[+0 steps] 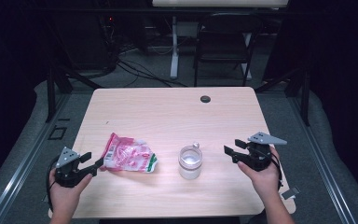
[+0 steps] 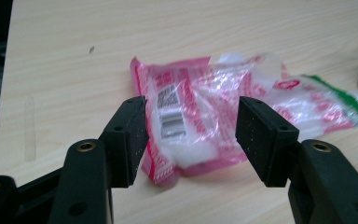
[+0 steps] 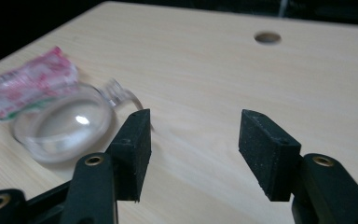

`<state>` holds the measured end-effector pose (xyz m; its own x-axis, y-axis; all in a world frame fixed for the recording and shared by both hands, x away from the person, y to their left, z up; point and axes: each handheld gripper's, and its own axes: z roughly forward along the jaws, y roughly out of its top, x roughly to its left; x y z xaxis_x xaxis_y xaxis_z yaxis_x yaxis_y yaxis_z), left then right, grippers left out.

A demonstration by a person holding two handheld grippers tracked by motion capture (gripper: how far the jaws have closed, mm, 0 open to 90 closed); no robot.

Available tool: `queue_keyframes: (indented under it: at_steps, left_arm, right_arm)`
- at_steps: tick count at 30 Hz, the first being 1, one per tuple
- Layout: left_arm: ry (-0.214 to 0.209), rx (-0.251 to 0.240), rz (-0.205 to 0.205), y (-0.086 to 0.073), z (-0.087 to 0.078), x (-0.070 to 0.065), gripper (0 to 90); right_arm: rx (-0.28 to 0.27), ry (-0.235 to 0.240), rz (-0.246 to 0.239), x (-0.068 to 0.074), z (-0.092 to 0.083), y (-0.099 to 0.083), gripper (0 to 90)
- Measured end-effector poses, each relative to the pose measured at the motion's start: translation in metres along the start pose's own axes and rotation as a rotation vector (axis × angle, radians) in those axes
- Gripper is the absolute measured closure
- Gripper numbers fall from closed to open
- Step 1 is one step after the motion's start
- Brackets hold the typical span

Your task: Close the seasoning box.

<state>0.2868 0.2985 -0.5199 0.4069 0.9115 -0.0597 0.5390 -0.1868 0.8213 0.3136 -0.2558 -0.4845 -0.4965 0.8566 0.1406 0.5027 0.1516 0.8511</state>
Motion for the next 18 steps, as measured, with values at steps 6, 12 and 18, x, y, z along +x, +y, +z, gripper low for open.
queue_keyframes:
  at_steps: [6, 12, 18]
  left_arm:
    - [0.041, 0.037, 0.022, -0.014, 0.011, 0.009, 43.4]
    - [0.027, 0.057, 0.014, -0.021, 0.019, 0.016, 43.4]
    - [-0.001, 0.094, 0.011, -0.025, 0.029, 0.020, 43.3]
  right_arm:
    - [0.065, -0.009, 0.048, -0.015, 0.004, -0.034, 44.4]
    - [0.095, -0.005, 0.016, -0.017, 0.011, -0.052, 45.1]
    - [0.122, -0.017, 0.007, -0.022, 0.018, -0.061, 45.7]
